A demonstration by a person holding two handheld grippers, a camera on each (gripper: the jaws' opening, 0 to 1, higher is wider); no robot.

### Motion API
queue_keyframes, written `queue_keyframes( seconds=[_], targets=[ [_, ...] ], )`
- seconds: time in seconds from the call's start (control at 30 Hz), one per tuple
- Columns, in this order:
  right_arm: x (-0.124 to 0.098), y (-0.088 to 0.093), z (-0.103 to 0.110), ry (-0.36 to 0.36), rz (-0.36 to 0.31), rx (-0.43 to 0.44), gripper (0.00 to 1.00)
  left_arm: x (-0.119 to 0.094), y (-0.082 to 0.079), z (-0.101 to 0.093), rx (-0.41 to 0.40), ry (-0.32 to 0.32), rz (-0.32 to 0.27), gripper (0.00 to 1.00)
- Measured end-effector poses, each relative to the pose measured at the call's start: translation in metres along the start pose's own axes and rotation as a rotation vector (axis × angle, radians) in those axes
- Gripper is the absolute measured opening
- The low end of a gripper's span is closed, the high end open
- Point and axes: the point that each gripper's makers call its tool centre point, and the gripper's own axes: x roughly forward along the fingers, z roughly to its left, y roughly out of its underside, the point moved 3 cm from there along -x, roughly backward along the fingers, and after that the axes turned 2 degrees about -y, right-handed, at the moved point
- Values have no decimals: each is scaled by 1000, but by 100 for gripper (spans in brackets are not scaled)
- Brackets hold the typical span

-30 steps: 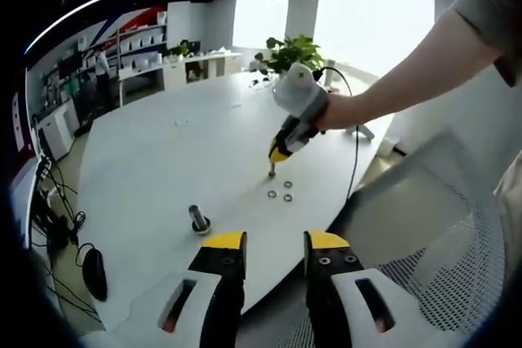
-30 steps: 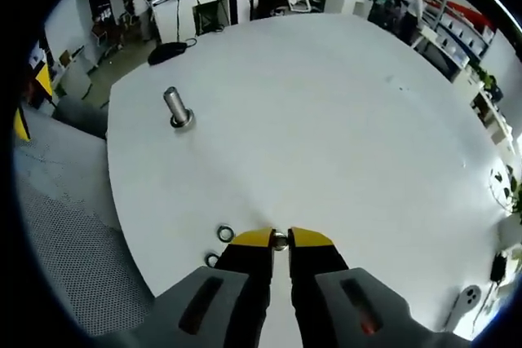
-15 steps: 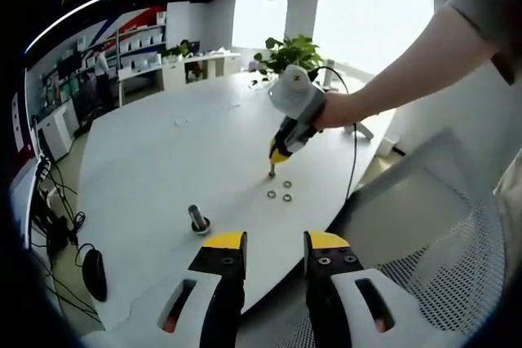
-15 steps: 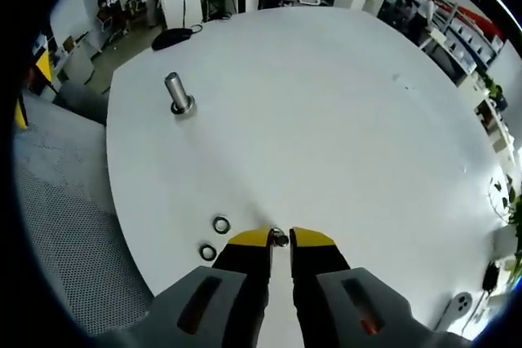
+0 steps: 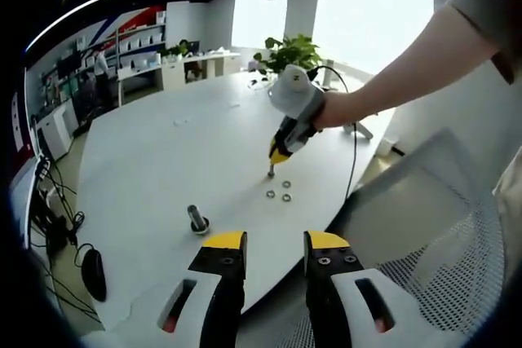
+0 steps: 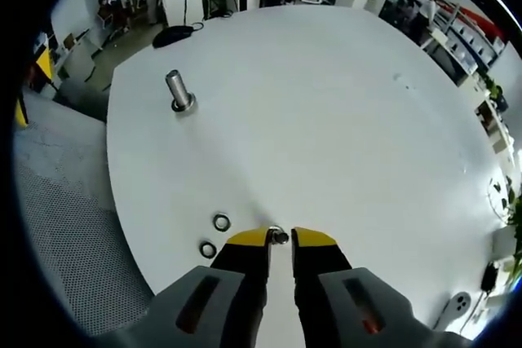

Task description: Place the washer onto the threaded stud by aligning its center hole with the stud, sliding it down to the base, and recovering from edge contact or off-axis alignment until the washer reaches the visible bottom stop.

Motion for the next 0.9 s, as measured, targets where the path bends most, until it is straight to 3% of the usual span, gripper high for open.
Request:
queue_keyframes(
  seconds=[0.67,0.9],
  targets=[
    [-2,18,4,-5,31,-17,13,0,0,0,-1,4,0,26],
    [-2,22,8,-13,35,15,14,0,0,0,-4,0,1,26]
  ],
)
